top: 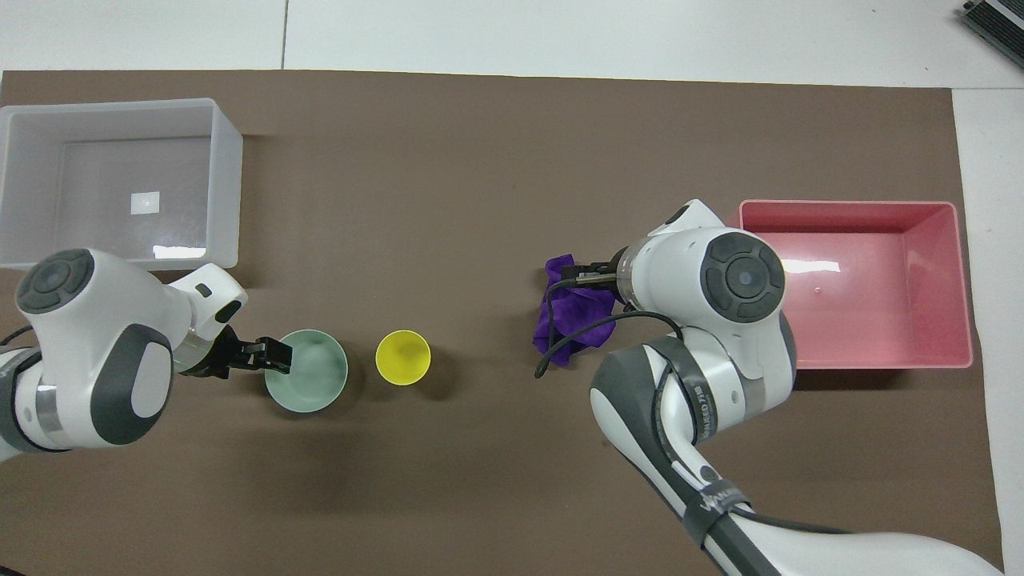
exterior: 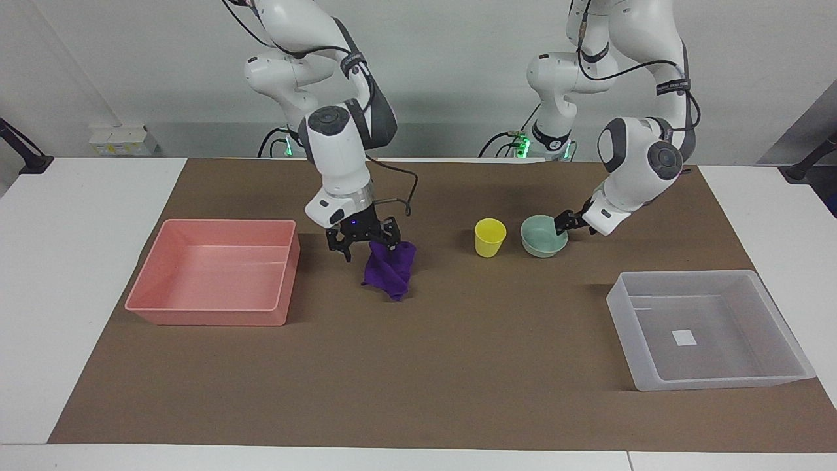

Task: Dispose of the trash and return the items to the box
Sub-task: 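Grasp the green bowl with the left gripper while the right gripper grasps the cloth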

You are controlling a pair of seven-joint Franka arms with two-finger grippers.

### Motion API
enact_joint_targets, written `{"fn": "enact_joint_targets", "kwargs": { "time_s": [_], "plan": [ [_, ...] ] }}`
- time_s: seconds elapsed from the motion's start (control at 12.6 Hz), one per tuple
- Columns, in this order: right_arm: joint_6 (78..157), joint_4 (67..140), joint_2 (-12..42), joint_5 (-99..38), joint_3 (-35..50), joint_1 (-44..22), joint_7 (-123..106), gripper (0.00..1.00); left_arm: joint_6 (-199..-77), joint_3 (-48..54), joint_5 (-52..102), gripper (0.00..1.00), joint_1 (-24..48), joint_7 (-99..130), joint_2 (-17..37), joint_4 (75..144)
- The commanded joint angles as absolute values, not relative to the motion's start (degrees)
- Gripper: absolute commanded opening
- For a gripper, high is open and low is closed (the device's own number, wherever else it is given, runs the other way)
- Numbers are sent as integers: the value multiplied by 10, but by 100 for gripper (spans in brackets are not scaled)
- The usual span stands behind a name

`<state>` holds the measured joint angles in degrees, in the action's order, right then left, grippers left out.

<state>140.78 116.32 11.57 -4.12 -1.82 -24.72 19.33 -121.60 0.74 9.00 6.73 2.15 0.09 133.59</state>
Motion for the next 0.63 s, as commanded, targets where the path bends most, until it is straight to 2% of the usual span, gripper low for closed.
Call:
{"fn": "enact_joint_targets", "kwargs": {
  "time_s": [0.0,0.08,0.16,0.24,0.32,0.4,0.55],
  "plan": [
    [1451,1186,134,-57,-18,-246,190,100,-1242,1,100,94,83,25,-13,1370],
    [1462,1188,148,-57,-17,-257,190,100,-1239,1,100,65,83,25,-14,1370],
    [1477,1194,155,-57,-17,-262,186,100,-1235,1,100,41,83,25,-15,1368],
    [1482,1198,159,-57,-17,-262,181,71,-1235,1,100,21,83,25,-13,1367],
    [1482,1201,162,-57,-17,-263,175,34,-1236,1,100,8,83,26,-7,1366],
    [1481,1201,162,-57,-17,-263,182,0,-1234,1,100,2,83,26,1,1363],
    [1472,1201,162,-57,-18,-264,185,0,-1224,1,100,0,79,28,4,1355]
  ]
}}
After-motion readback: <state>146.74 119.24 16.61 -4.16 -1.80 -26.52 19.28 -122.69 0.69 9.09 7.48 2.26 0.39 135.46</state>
